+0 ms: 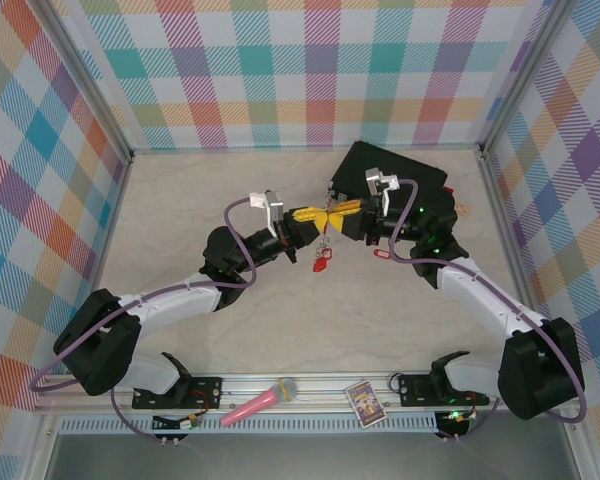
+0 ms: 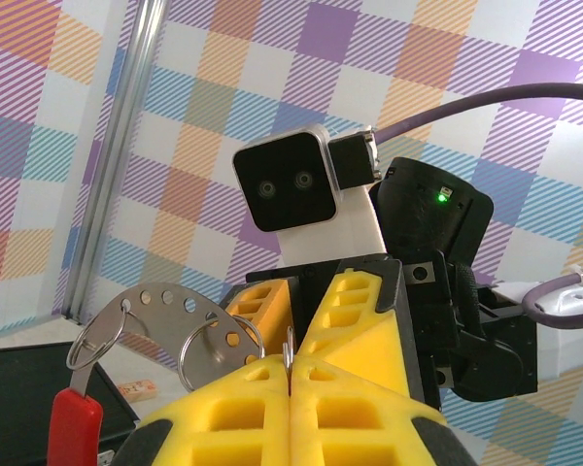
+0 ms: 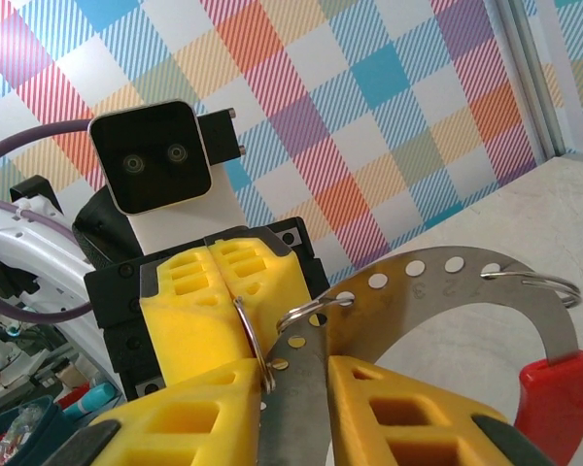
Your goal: Put the keys on the keyring
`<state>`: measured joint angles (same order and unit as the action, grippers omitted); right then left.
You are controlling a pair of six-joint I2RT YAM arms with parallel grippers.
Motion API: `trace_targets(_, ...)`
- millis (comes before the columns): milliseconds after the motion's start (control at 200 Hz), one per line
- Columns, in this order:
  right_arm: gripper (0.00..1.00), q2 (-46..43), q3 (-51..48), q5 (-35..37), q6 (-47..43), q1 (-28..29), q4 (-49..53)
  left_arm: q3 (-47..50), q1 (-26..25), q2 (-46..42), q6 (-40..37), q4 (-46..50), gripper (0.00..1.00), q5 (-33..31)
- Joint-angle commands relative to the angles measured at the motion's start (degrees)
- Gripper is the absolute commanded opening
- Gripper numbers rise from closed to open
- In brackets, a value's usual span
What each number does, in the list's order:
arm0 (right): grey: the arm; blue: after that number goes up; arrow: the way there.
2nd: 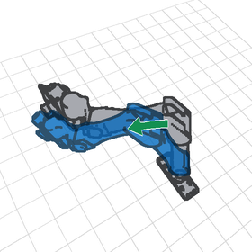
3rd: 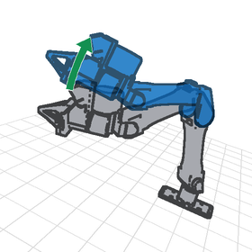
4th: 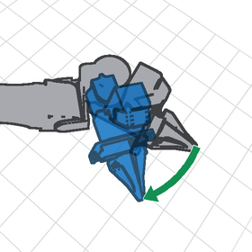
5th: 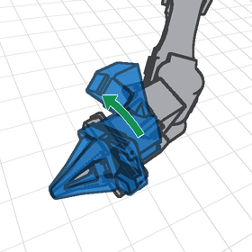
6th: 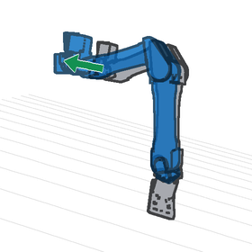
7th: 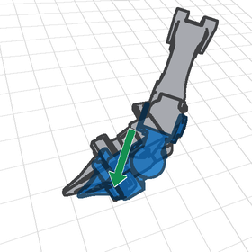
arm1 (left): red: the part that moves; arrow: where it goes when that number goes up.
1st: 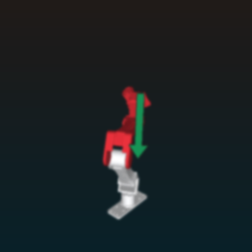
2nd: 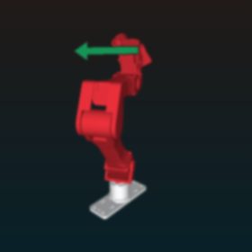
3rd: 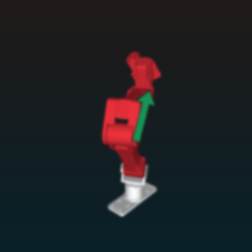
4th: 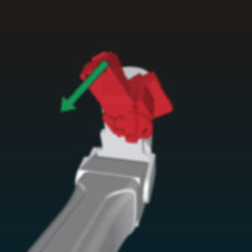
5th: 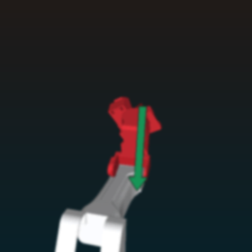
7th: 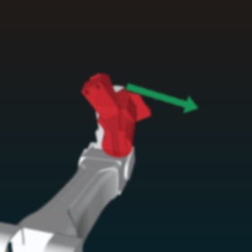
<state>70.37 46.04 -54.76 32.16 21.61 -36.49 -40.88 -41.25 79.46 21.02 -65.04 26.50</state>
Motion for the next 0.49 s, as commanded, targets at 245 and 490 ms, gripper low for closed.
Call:
trace_targets(245, 0.23, -1.31, 1.37, 0.31, 0.01, 0.45, -2.97, -1.49, -0.83, 1.2, 0.74, -2.73, 0.0, 1.62)
trace_targets(490, 0.22, -1.9, 0.65, 0.32, 0.09, 0.47, -3.8, -1.83, -0.82, 1.65, 0.78, -2.21, 0.0, 1.99)
